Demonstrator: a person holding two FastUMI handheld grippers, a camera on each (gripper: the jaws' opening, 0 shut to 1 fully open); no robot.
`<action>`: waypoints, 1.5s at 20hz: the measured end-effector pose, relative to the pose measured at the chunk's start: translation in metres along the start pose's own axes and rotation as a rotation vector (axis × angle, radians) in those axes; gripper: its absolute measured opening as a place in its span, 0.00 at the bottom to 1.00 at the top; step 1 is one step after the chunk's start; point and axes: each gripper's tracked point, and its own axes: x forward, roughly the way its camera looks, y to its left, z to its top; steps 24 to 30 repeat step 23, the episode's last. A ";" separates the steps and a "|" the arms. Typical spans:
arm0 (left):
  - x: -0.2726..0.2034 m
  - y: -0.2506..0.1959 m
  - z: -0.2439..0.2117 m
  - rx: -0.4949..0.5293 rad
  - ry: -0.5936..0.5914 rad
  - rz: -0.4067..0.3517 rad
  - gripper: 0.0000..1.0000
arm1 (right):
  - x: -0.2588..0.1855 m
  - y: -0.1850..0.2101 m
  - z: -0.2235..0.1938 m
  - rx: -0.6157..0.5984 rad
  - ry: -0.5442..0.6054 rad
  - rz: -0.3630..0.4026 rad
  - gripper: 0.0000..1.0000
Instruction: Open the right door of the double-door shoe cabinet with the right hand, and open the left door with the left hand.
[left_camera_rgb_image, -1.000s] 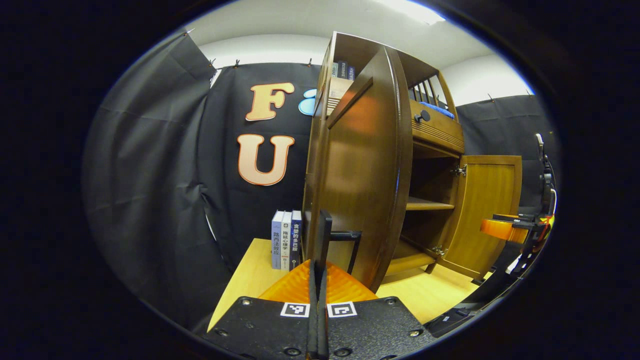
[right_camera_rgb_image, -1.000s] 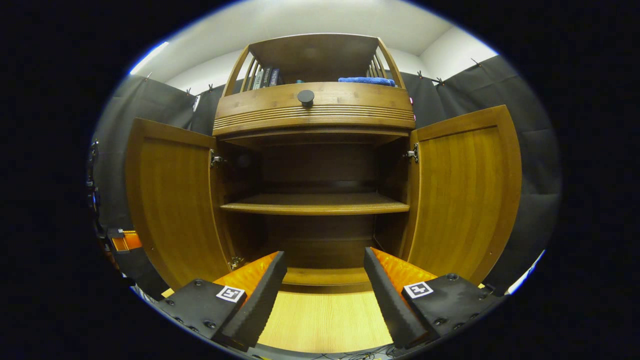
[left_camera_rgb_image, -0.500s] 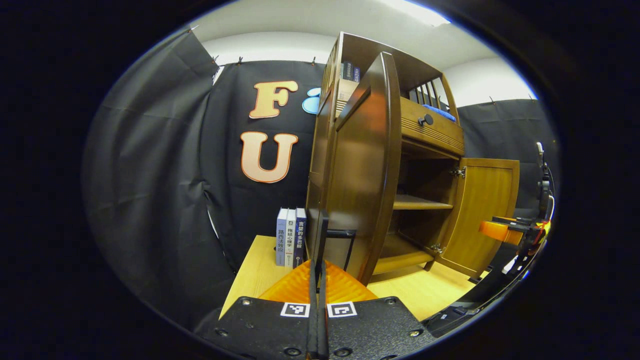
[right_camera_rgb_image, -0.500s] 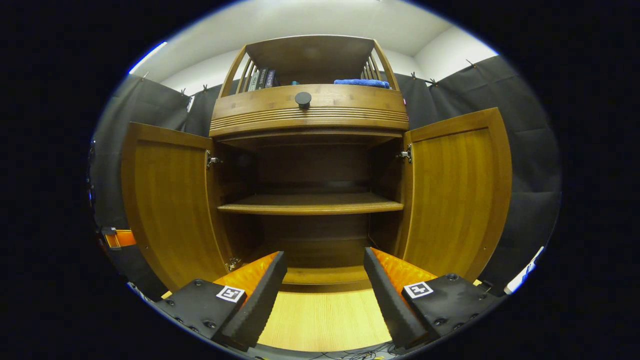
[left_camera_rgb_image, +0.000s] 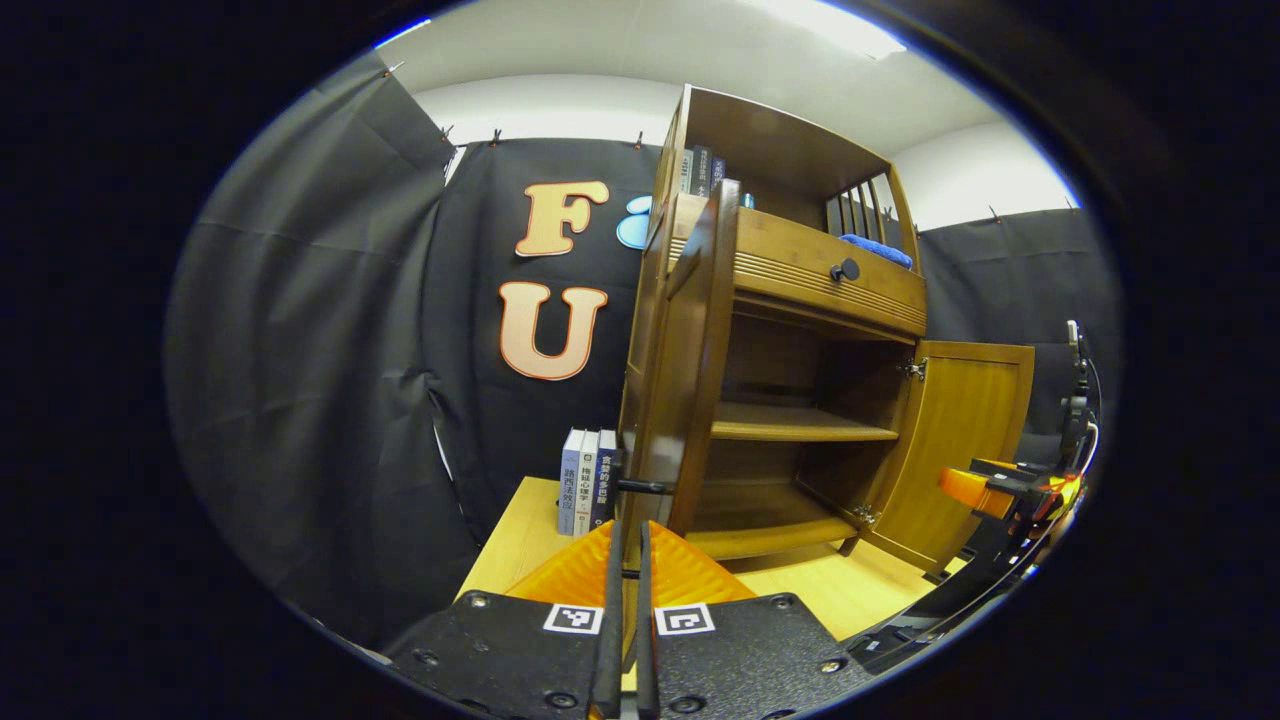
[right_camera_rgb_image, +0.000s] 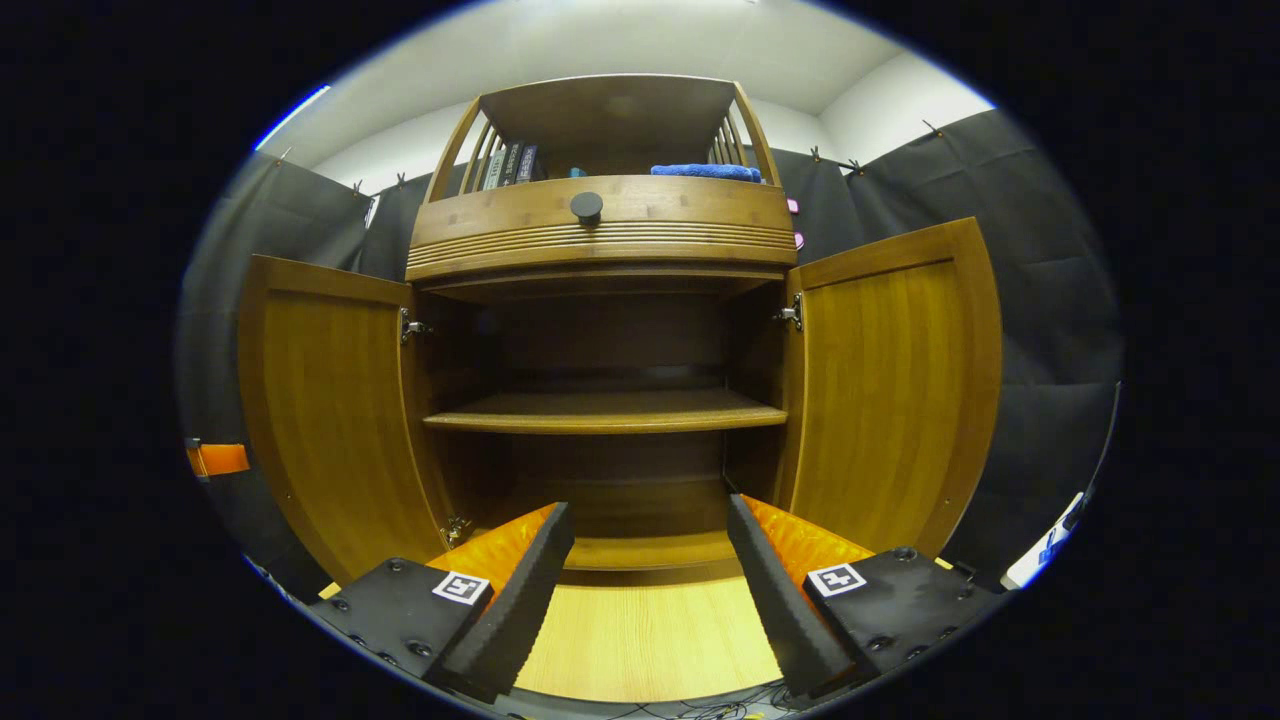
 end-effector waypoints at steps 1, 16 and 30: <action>-0.004 -0.008 0.003 0.005 0.001 0.000 0.04 | -0.003 -0.003 0.000 0.000 0.000 -0.003 1.00; 0.010 -0.117 0.010 -0.009 -0.027 -0.104 0.82 | -0.034 -0.064 0.005 -0.001 -0.014 -0.078 1.00; 0.018 -0.125 0.014 0.003 -0.056 -0.068 0.88 | -0.034 -0.075 0.011 -0.008 -0.026 -0.073 1.00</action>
